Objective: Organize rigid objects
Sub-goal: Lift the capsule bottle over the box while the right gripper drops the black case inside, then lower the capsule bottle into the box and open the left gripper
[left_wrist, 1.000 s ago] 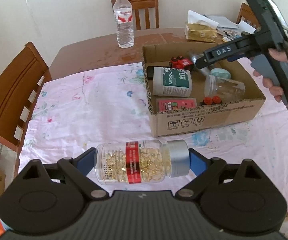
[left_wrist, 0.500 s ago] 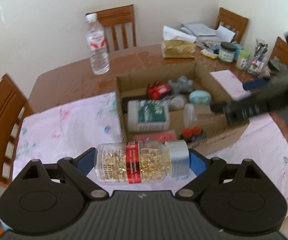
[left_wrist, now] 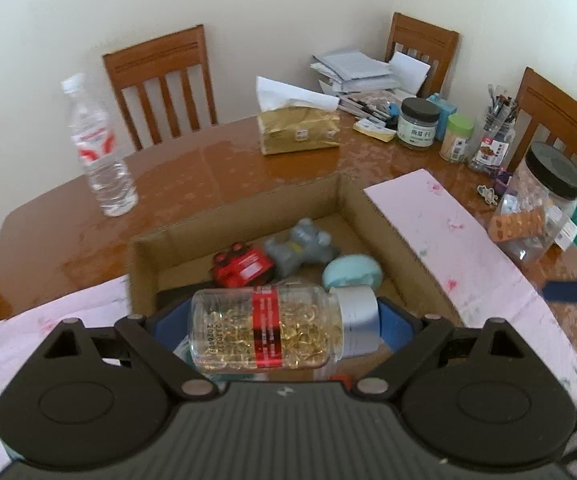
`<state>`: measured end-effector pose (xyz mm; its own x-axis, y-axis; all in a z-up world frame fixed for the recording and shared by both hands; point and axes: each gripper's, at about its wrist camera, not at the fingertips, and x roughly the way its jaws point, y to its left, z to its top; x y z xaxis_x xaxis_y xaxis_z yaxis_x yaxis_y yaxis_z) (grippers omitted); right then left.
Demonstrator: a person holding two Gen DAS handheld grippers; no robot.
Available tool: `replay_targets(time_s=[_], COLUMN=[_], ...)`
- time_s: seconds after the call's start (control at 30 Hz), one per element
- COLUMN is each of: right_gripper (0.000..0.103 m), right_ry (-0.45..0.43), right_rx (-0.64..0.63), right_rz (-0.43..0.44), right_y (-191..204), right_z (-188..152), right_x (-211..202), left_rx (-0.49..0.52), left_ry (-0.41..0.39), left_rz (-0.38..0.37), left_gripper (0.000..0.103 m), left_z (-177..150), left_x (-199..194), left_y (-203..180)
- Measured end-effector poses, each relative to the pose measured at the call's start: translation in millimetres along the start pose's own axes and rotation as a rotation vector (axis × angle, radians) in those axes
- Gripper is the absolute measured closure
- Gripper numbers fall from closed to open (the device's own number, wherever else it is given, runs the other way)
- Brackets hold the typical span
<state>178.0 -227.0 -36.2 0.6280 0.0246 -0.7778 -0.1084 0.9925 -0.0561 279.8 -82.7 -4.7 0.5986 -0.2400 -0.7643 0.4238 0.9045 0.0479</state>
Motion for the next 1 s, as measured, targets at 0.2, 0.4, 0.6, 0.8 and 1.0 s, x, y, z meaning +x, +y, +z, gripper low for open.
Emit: replay_targets(time_s=[0.2, 0.4, 0.6, 0.8, 1.0], right_gripper=[0.000, 0.000, 0.000, 0.000, 0.000], right_ry=[0.004, 0.010, 0.009, 0.006, 0.039], right_rx=[0.032, 0.042, 0.032, 0.024, 0.079], right_rz=[-0.017, -0.019, -0.009, -0.007, -0.048], right_y=[-11.7, -17.1, -14.2, -9.4, -8.2], right_z=[-2.0, -3.2, -1.2, 3.8, 12.4], right_x=[-1.4, -0.6, -0.2, -1.6, -2.4], left_rx=[-0.004, -0.035, -0.039, -0.044, -0.118], left_ry=[0.056, 0.066, -0.008, -0.138, -0.189], left_rz=[0.007, 0.013, 0.038, 0.106, 0.176], left_gripper=[0.009, 0.008, 0.002, 0.001, 0.001], left_z=[10.1, 7.8, 10.0, 8.8, -7.2], left_x=[44.5, 58.6, 42.5, 2.6, -48.6], left_y=[-9.9, -7.5, -6.3, -1.4, 6.1])
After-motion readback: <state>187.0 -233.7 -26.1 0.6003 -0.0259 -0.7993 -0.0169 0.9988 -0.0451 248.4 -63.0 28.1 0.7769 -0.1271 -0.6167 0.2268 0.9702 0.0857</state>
